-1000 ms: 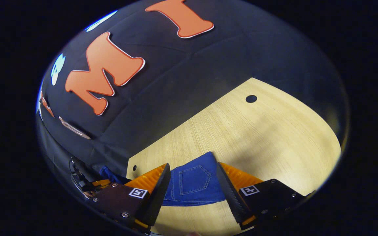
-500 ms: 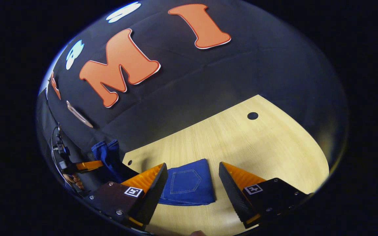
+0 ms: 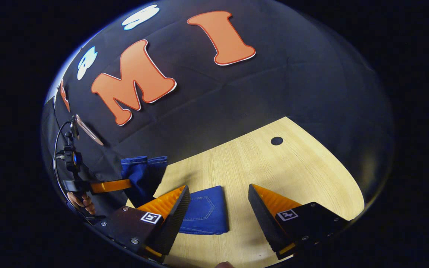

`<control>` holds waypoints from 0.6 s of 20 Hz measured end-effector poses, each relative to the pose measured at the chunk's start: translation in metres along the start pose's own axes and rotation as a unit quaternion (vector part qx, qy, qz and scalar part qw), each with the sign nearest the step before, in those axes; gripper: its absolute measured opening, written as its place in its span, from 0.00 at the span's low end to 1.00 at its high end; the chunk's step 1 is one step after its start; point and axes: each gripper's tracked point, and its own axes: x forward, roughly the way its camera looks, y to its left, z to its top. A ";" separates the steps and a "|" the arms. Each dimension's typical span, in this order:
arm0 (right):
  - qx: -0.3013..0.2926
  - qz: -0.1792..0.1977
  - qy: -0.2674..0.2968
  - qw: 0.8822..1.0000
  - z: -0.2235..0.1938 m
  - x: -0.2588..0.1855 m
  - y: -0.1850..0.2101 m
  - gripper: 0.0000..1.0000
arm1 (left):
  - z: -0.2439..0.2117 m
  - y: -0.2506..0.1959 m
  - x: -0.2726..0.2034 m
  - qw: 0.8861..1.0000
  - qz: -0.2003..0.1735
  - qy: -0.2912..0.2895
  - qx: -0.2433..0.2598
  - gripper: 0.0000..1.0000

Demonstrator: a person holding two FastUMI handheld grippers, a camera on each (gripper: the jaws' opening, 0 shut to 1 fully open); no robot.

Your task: Grasp the waist and the cuffs of the jeans and fold them to make the two legs overlap; first hold the waist and fold one-third of the jeans toward the cuffs, then hold the cuffs and fold the remaining one-third in the same direction to finish folding.

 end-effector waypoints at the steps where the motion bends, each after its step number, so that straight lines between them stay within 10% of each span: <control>1: -0.004 0.003 0.001 1.000 -0.001 0.000 0.000 0.97 | -0.003 -0.008 0.007 1.000 0.001 0.008 0.009 0.04; 7: -0.009 -0.001 0.009 1.000 -0.007 -0.005 -0.022 0.97 | -0.047 -0.067 0.048 0.996 0.000 0.066 0.061 0.07; 12: -0.012 -0.008 0.006 1.000 -0.003 -0.006 -0.033 0.97 | -0.054 -0.126 0.032 0.993 -0.082 0.049 0.071 0.35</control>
